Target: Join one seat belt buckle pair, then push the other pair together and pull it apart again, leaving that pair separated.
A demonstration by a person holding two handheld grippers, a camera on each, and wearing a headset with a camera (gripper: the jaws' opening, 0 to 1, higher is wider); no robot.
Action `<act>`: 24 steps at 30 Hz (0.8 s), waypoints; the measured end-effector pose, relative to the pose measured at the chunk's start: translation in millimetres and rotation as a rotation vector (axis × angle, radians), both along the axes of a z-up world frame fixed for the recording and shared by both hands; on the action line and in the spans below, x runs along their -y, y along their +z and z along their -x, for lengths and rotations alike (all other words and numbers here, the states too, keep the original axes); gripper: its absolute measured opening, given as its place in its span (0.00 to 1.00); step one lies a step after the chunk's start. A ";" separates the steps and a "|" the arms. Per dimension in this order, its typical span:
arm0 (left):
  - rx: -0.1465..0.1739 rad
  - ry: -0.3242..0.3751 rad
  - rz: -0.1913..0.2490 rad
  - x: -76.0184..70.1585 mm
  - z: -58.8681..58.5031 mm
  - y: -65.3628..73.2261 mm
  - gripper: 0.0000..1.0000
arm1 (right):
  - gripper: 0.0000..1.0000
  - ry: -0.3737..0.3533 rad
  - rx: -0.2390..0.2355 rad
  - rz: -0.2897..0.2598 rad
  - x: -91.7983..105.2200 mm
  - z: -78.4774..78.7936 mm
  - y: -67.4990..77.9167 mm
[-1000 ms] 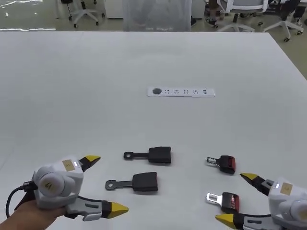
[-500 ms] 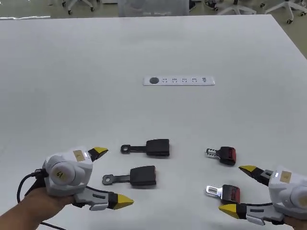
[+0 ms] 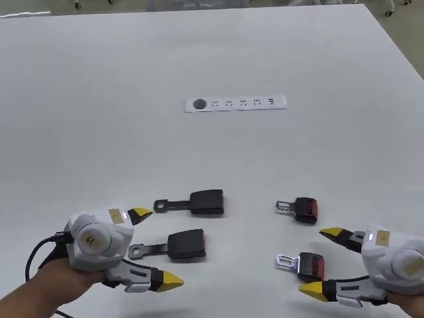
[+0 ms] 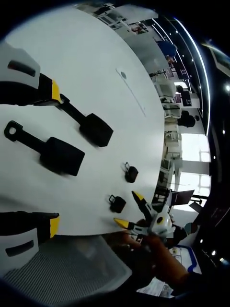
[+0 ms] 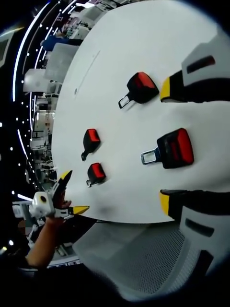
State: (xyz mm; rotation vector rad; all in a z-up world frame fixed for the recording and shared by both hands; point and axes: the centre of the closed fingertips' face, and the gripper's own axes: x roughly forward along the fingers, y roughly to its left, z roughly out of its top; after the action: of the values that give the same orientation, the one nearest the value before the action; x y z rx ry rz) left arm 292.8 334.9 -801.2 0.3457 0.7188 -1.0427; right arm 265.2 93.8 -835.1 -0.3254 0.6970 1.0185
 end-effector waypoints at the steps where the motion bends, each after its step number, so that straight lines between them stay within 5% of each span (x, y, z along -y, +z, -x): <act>1: -0.003 -0.004 -0.002 1.1 -0.1 -1.6 0.93 | 0.75 0.003 -0.003 0.001 0.0 0.2 -0.6; 24: -0.087 -0.087 -0.030 20.6 -3.9 -40.0 0.82 | 0.68 0.052 -0.064 0.031 6.7 4.2 -16.6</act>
State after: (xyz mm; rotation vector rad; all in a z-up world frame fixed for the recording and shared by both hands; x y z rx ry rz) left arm 296.8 314.3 -841.2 0.3617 0.8040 -1.1357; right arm 261.0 87.0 -851.7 -0.3405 0.7661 1.0716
